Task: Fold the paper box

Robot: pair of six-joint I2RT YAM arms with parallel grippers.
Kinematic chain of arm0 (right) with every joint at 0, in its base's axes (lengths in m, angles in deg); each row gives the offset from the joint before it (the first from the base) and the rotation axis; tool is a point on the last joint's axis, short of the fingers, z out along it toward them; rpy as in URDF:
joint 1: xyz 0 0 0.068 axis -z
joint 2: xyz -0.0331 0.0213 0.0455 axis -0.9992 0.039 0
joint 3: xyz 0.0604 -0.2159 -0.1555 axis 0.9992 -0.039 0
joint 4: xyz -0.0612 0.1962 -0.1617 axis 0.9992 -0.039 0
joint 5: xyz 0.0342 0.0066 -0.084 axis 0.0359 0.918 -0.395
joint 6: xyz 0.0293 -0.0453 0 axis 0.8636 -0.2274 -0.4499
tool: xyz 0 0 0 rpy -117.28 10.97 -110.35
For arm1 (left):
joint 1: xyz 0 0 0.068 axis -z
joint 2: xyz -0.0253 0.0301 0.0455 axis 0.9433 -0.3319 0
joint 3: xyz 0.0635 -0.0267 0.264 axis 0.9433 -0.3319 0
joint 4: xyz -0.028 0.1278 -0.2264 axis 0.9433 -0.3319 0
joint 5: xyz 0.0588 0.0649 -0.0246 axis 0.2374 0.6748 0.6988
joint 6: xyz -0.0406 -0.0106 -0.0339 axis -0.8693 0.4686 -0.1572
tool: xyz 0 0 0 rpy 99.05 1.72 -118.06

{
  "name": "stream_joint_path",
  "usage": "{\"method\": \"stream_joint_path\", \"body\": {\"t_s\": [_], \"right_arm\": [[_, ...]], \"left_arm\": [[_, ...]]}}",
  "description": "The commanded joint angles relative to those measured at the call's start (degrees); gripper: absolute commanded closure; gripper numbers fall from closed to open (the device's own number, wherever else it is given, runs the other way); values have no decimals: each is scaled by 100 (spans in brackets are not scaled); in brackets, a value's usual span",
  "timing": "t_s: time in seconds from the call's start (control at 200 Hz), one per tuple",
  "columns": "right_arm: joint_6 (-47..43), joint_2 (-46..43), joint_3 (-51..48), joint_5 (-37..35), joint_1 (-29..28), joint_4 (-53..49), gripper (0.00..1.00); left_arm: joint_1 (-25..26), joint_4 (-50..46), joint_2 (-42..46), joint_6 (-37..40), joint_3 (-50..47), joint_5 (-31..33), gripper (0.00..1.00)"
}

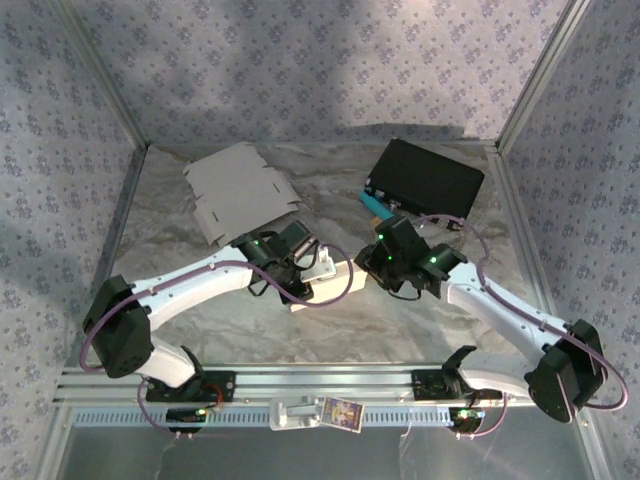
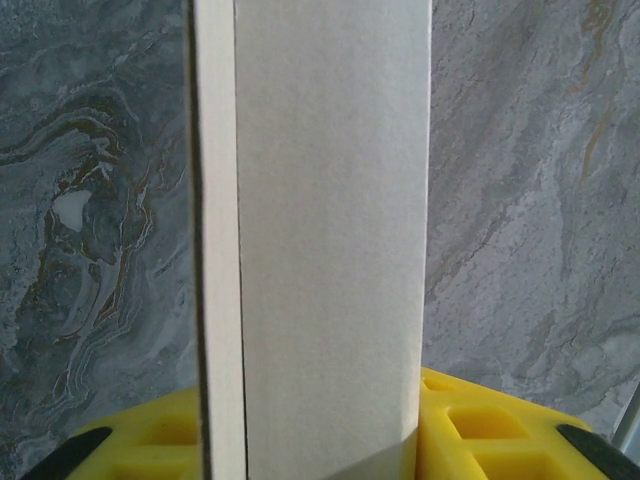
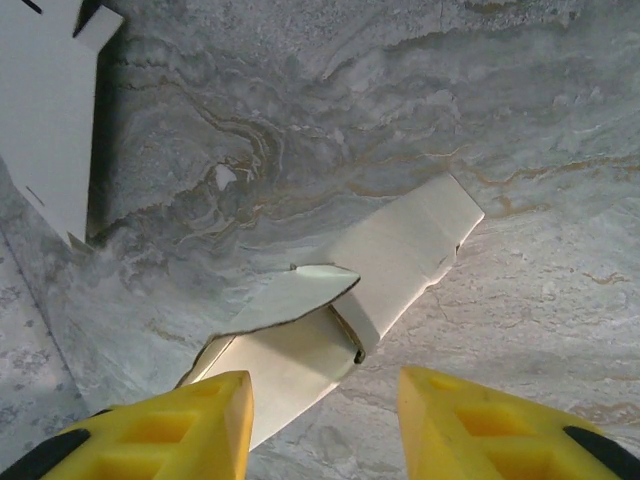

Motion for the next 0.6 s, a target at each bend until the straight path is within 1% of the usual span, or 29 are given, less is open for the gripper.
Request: {"method": "stream_joint_path", "body": {"t_s": [0.0,0.04,0.15,0.38,0.515,0.595], "right_arm": [[142,227,110,-72,-19,-218,63],[146,294,97,-34,-1,-233,65],[143,433,206,13,42,-713,72],[-227,791,734,171,83,-1486,79],[-541,856,1014,251,108,-1768,81],[-1068,900,1314,395,189,-1945,77]], "left_arm": [[-39,-153,-52,-26,109,3,61],[-39,-127,-45,-35,108,13,60],[-36,-69,8,-43,111,54,58],[-56,-4,80,-22,71,139,57],[-57,61,106,-18,61,193,57],[-56,71,103,15,61,187,59]]}}
